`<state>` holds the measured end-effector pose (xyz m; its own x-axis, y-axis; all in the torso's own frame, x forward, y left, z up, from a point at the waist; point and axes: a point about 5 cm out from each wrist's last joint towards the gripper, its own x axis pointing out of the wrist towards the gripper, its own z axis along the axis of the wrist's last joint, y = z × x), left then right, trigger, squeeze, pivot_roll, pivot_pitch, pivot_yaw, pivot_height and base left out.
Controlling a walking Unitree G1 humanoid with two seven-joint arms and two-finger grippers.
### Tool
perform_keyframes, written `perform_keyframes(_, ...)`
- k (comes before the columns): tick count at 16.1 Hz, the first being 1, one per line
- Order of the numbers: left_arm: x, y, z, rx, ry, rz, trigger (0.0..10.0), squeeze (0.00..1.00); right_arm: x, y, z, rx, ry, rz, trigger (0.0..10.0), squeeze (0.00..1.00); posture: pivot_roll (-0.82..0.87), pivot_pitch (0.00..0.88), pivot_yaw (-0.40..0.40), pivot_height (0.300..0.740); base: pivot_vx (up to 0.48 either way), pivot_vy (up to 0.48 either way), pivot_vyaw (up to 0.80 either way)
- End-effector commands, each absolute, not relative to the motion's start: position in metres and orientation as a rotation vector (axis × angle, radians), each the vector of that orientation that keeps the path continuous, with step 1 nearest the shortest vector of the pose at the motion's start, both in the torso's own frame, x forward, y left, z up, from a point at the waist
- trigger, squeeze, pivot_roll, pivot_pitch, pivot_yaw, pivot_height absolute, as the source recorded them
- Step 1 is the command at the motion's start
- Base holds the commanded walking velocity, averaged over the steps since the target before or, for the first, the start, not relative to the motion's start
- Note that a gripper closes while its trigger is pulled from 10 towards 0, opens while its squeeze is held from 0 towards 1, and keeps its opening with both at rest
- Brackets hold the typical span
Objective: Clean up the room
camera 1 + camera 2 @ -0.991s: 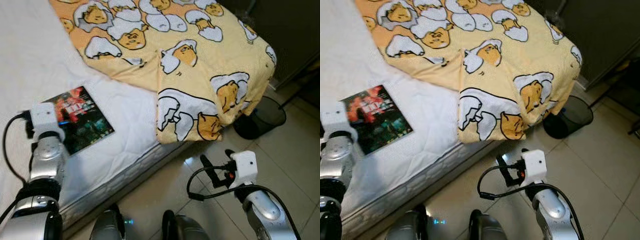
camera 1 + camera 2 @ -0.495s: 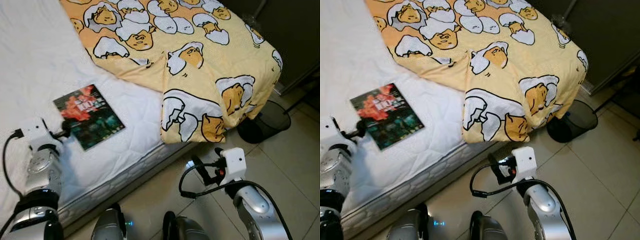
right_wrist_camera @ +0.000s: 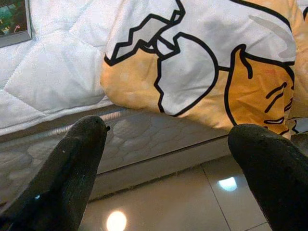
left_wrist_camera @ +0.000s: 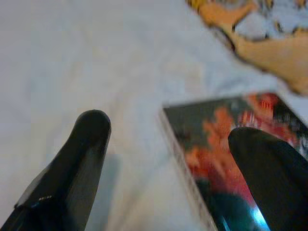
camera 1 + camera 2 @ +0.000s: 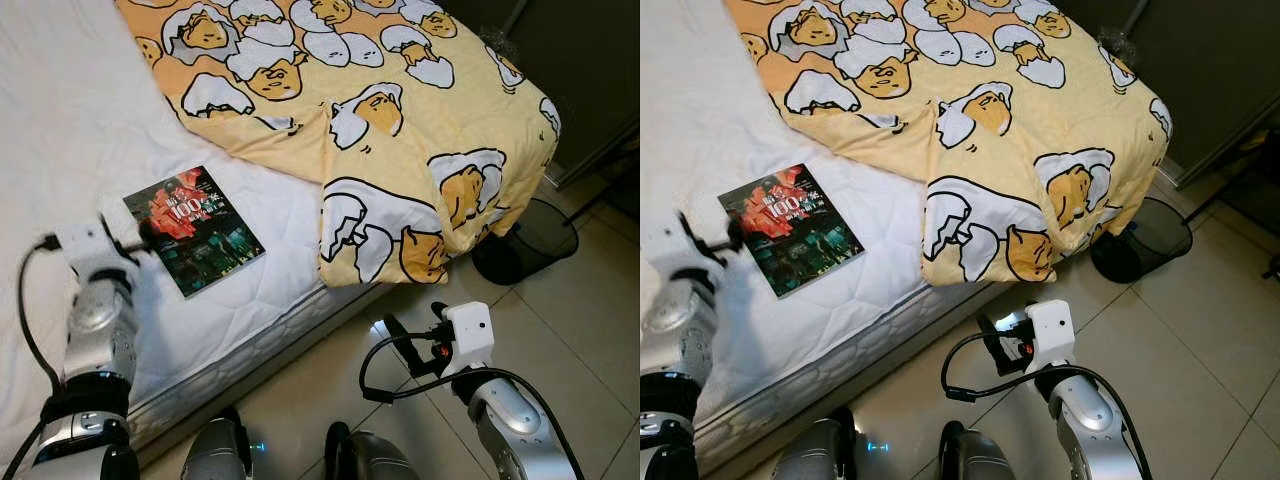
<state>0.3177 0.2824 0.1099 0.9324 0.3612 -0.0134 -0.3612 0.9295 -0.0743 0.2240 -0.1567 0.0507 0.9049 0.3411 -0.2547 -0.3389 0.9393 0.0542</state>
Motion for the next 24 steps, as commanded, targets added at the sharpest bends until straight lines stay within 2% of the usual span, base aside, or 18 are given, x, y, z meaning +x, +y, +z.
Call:
perform_keyframes(1, 0.314, 0.276, 0.107, -0.046, -0.018, 0.374, 10.0, 0.00, 0.222, -0.161, 0.048, 0.001, 0.274, 0.334, 10.0, 0.00, -0.07, 0.230, -0.145, 0.740, 0.000, 0.000, 0.00)
perform_keyframes(3, 0.314, 0.266, 0.104, -0.062, -0.015, 0.347, 10.0, 0.00, 0.223, -0.161, 0.048, 0.002, 0.272, 0.334, 10.0, 0.00, -0.07, 0.229, -0.146, 0.740, 0.000, 0.000, 0.00)
perform_keyframes(6, 0.311, 0.231, 0.069, -0.175, 0.156, 0.270, 10.0, 0.00, 0.224, -0.157, 0.049, 0.006, 0.269, 0.344, 10.0, 0.00, -0.06, 0.232, -0.151, 0.740, 0.000, 0.000, 0.00)
perform_keyframes(7, 0.309, 0.211, 0.054, -0.217, 0.209, 0.237, 10.0, 0.00, 0.222, -0.158, 0.049, 0.004, 0.270, 0.352, 10.0, 0.00, -0.08, 0.241, -0.162, 0.740, 0.000, 0.000, 0.00)
perform_keyframes(9, 0.307, 0.197, 0.038, -0.188, 0.270, 0.222, 10.0, 0.00, 0.220, -0.160, 0.050, -0.007, 0.274, 0.364, 10.0, 0.00, -0.10, 0.244, -0.168, 0.740, 0.000, 0.000, 0.00)
perform_keyframes(13, 0.307, 0.195, 0.028, -0.195, 0.350, 0.271, 10.0, 0.00, 0.218, -0.168, 0.052, -0.027, 0.279, 0.355, 10.0, 0.00, -0.12, 0.234, -0.174, 0.740, 0.000, 0.000, 0.00)
perform_keyframes(14, 0.307, 0.186, 0.022, -0.287, 0.387, 0.224, 0.0, 0.00, 0.218, -0.169, 0.052, -0.030, 0.279, 0.352, 10.0, 0.00, -0.13, 0.229, -0.173, 0.740, 0.000, 0.000, 0.00)
perform_keyframes(15, 0.309, 0.179, 0.020, -0.395, 0.392, 0.195, 0.0, 0.00, 0.219, -0.168, 0.053, -0.028, 0.276, 0.350, 10.0, 0.00, -0.13, 0.229, -0.172, 0.740, 0.000, 0.000, 0.00)
perform_keyframes(17, 0.313, 0.179, 0.022, -0.481, 0.370, 0.173, 0.0, 0.00, 0.220, -0.166, 0.054, -0.022, 0.272, 0.347, 10.0, 0.00, -0.12, 0.227, -0.171, 0.740, 0.000, 0.000, 0.00)
perform_keyframes(24, 0.320, 0.174, 0.027, -0.393, 0.365, 0.088, 0.0, 0.00, 0.227, -0.162, 0.052, 0.004, 0.261, 0.321, 10.0, 0.00, -0.12, 0.202, -0.150, 0.740, 0.000, 0.000, 0.00)
